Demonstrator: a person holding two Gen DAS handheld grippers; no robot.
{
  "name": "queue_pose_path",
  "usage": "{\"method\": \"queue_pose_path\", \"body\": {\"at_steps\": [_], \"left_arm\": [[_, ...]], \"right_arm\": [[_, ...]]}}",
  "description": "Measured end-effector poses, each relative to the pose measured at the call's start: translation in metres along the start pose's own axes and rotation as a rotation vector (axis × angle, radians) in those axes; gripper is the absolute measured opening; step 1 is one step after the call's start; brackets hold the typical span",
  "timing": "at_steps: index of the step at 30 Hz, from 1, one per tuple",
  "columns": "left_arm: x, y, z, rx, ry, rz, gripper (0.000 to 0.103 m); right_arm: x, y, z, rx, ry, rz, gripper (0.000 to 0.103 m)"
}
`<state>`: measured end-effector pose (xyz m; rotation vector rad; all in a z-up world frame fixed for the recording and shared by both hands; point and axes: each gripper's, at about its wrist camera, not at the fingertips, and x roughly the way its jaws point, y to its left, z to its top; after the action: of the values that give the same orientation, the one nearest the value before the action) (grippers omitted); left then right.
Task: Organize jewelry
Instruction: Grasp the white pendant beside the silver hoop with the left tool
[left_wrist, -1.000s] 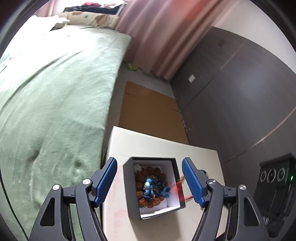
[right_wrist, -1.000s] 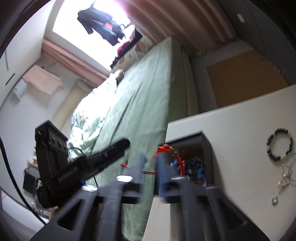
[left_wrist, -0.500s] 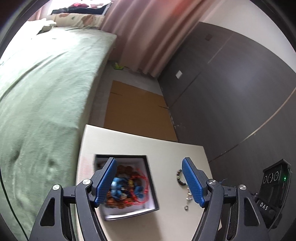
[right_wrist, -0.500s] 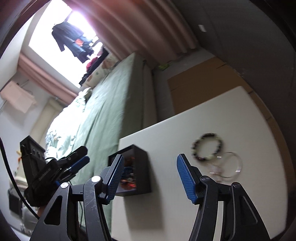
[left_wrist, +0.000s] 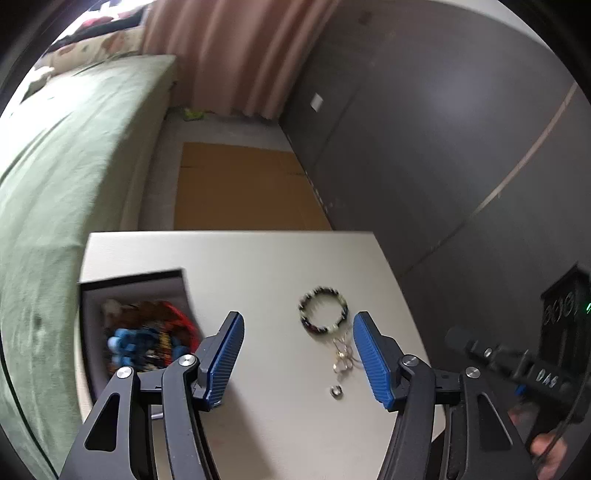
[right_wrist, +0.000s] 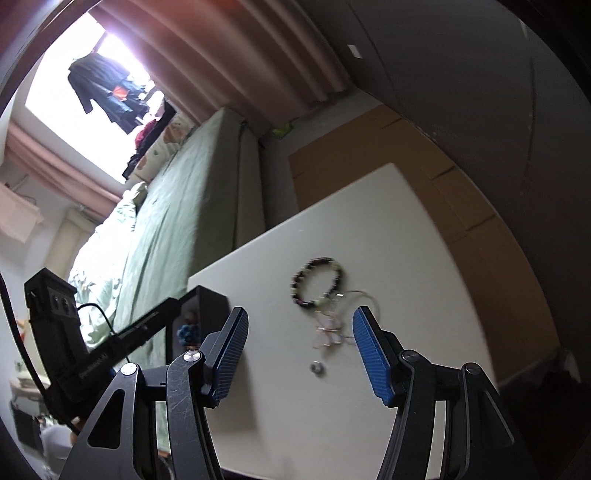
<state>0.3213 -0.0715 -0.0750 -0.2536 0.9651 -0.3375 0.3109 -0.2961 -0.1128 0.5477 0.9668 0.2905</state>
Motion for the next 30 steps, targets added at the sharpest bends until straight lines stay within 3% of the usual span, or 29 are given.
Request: {"method": "queue_pose_path", "body": {"at_steps": [10,17,30], "left_arm": [[0.055,-0.049,-0.021,0.114,0.113,0.049,0.044],[0.089,-0.062,-0.032,0.166,0.176,0.104,0.025],[0.126,-0.071,-0.039,0.188,0.220,0.140,0.020]], "right_arm": [[-0.016,-0.050,0.001,0.092,0.027,-0.022,0.060],[-0.023,-0.074,0.003,0.128,0.031,-0.033,0.060],[-0.025,-0.090,0.004,0.144,0.035,-0.037,0.060]]}}
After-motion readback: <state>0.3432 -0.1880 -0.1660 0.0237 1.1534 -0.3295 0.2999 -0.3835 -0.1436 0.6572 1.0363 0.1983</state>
